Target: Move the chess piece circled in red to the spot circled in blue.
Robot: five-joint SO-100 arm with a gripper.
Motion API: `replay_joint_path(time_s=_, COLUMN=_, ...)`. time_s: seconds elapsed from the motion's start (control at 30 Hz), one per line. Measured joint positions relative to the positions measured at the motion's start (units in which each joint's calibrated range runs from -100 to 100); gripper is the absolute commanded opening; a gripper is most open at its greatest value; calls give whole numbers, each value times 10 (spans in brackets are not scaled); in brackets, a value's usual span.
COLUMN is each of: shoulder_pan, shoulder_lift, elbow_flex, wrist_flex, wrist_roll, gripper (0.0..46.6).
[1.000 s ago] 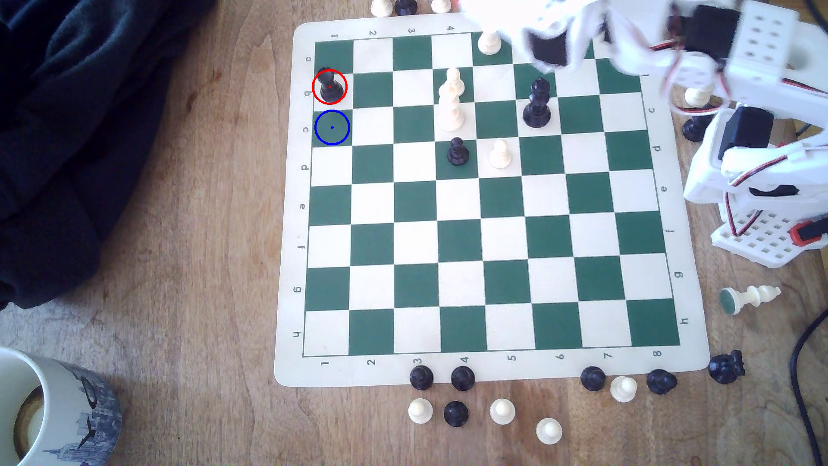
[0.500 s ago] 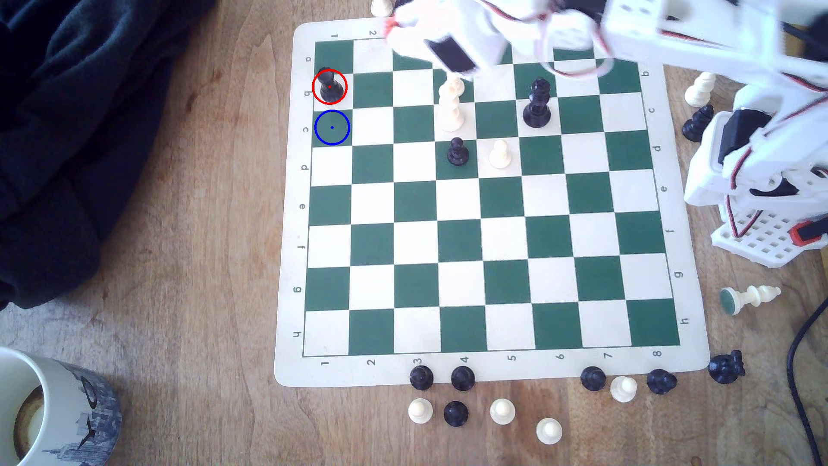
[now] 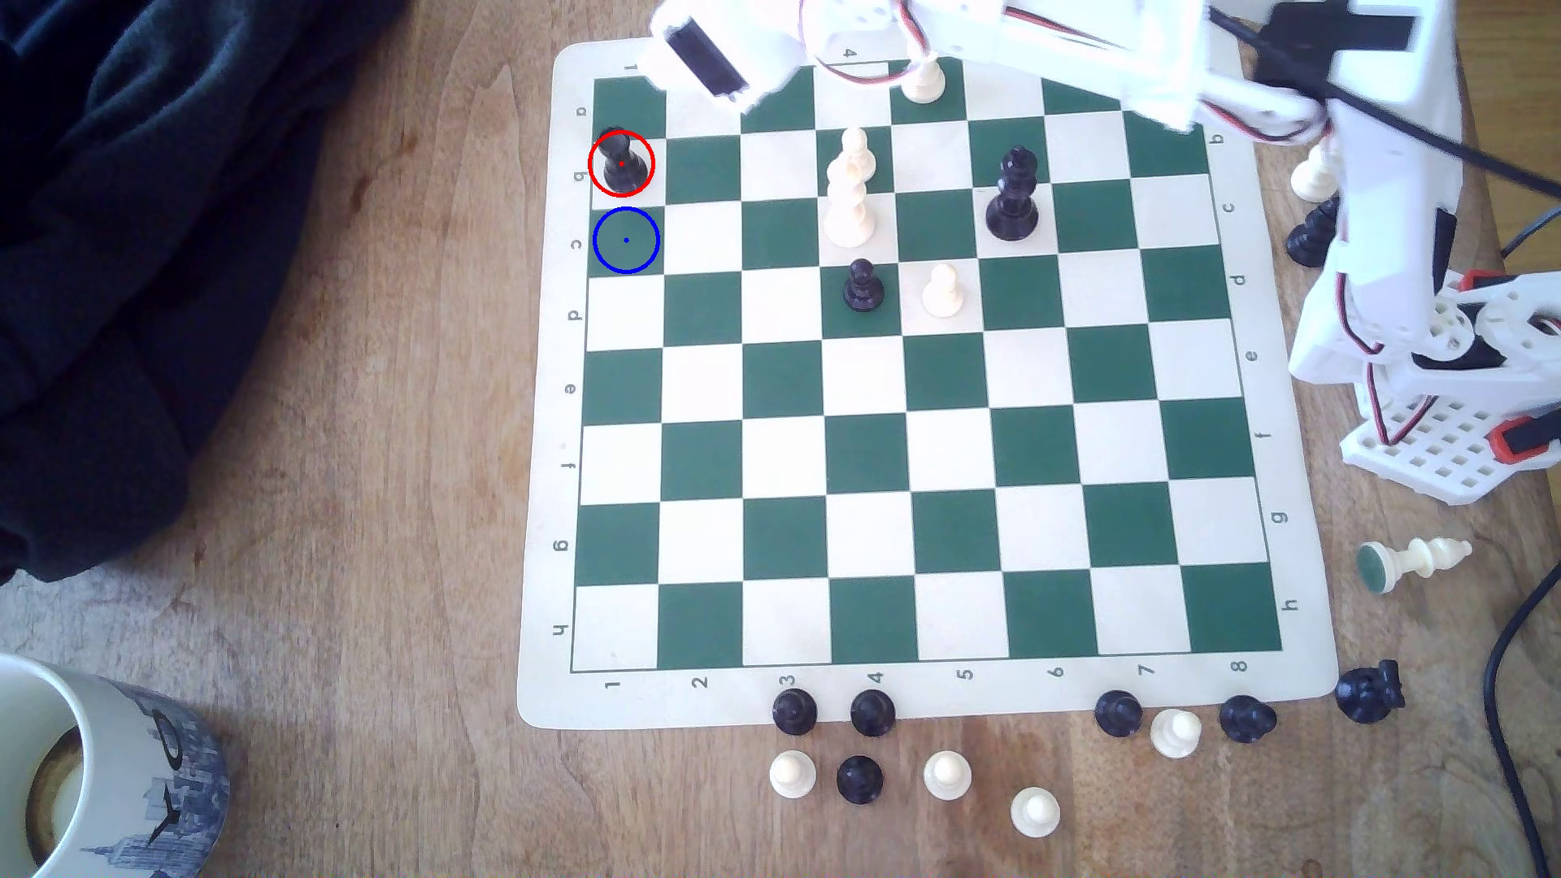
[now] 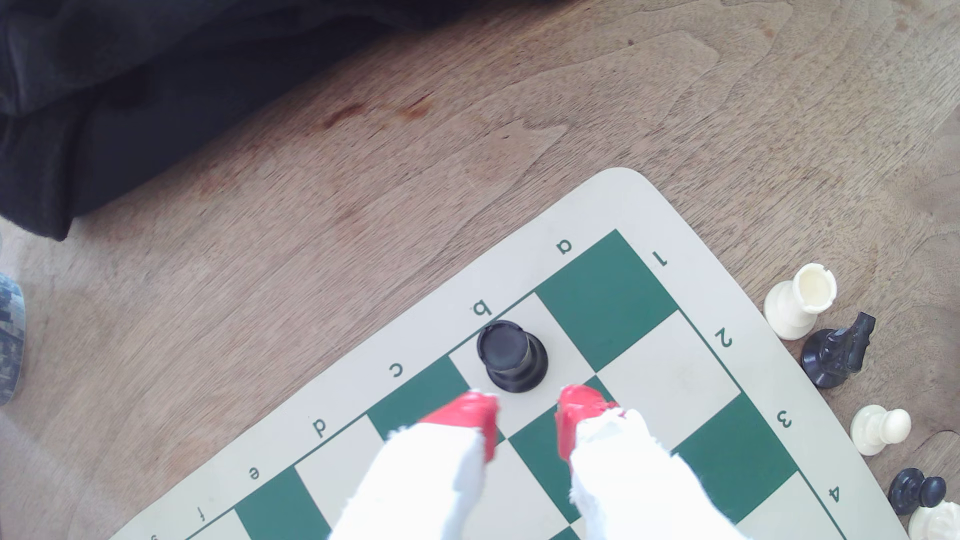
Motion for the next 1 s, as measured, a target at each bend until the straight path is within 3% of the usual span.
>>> replay_joint_path(time_s=0.13, shoulder_pan=3, shoulder_lift=32, elbow_flex=-27, wrist_flex=-1, wrist_roll=-6, gripper=161)
replay_joint_path(time_s=0.4, shoulder_pan=1, shoulder_lift=75, elbow_flex=-35, wrist_flex=-26, wrist_roll=-8, gripper=168)
replay_joint_path(time_s=1.0, shoulder_pan=-7, shoulder_lift=165, elbow_flex=-50, wrist_flex=-104, wrist_roll=19, gripper=180)
